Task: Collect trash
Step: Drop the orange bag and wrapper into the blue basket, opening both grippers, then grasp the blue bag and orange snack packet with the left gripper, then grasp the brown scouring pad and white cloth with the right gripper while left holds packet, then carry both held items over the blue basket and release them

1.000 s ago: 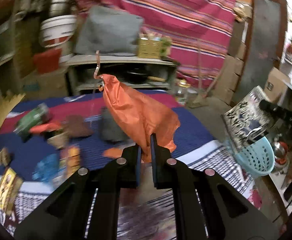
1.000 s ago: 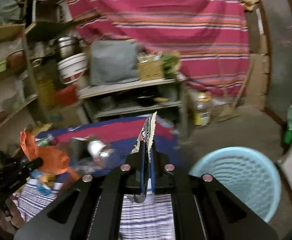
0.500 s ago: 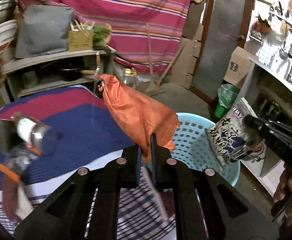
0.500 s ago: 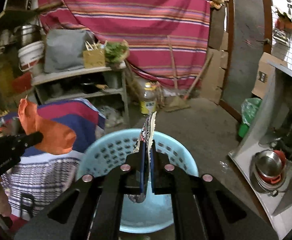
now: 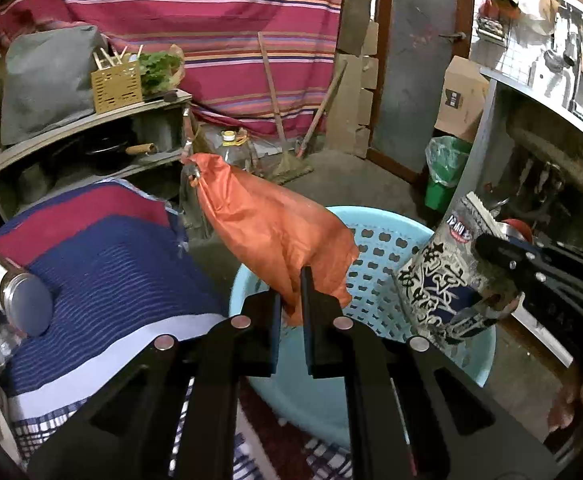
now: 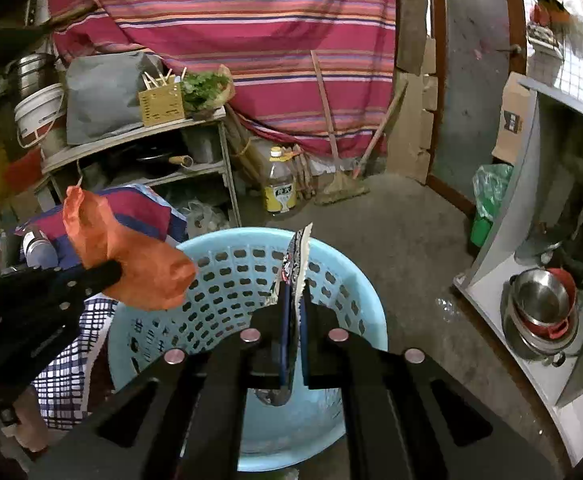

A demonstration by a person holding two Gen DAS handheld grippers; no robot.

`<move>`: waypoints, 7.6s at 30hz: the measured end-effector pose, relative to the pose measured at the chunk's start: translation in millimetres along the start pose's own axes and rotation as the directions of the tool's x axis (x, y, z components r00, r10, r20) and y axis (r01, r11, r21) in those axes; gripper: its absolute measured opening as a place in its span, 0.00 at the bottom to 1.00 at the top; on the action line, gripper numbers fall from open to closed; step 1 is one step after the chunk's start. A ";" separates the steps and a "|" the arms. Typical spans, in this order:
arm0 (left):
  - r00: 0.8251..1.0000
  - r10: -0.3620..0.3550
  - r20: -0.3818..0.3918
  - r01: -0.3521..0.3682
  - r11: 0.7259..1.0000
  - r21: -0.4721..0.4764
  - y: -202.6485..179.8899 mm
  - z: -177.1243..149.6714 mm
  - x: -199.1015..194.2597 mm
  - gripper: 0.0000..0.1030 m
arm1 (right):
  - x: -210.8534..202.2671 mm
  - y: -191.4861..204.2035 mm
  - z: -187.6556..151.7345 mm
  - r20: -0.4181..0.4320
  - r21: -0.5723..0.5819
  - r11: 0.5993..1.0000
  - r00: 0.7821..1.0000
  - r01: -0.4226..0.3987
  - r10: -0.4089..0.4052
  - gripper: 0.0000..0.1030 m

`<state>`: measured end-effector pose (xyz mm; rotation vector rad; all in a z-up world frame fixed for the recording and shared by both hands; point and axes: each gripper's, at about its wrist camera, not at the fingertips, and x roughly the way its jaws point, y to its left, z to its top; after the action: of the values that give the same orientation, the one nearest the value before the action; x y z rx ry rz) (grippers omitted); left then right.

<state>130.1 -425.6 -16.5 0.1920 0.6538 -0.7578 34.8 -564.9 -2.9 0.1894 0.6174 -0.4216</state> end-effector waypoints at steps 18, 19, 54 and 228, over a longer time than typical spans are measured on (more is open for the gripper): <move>0.975 0.195 0.105 -0.196 0.981 0.000 28.6 -1.5 -39.5 0.76 | 14.7 6.3 -3.1 -0.021 0.020 1.000 1.000 0.011 -0.011 0.05; 0.973 0.203 0.108 -0.203 0.979 -0.009 33.5 -0.9 -41.6 0.78 | 15.9 7.8 -2.7 -0.022 0.022 1.000 1.000 0.009 -0.008 0.05; 0.800 0.600 0.008 -0.562 0.755 -0.338 267.4 -66.4 -199.1 0.95 | -51.7 212.3 -12.3 0.058 -0.117 0.967 0.971 -0.225 0.233 0.79; 0.996 0.092 0.018 -0.089 0.987 -0.138 82.8 -0.2 -99.8 0.23 | -36.7 45.3 5.0 0.020 -0.042 0.980 0.980 -0.196 0.197 0.03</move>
<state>133.2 -308.5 39.0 0.0860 0.6667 -0.6249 30.3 -513.8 25.1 0.2046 0.5768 -0.2203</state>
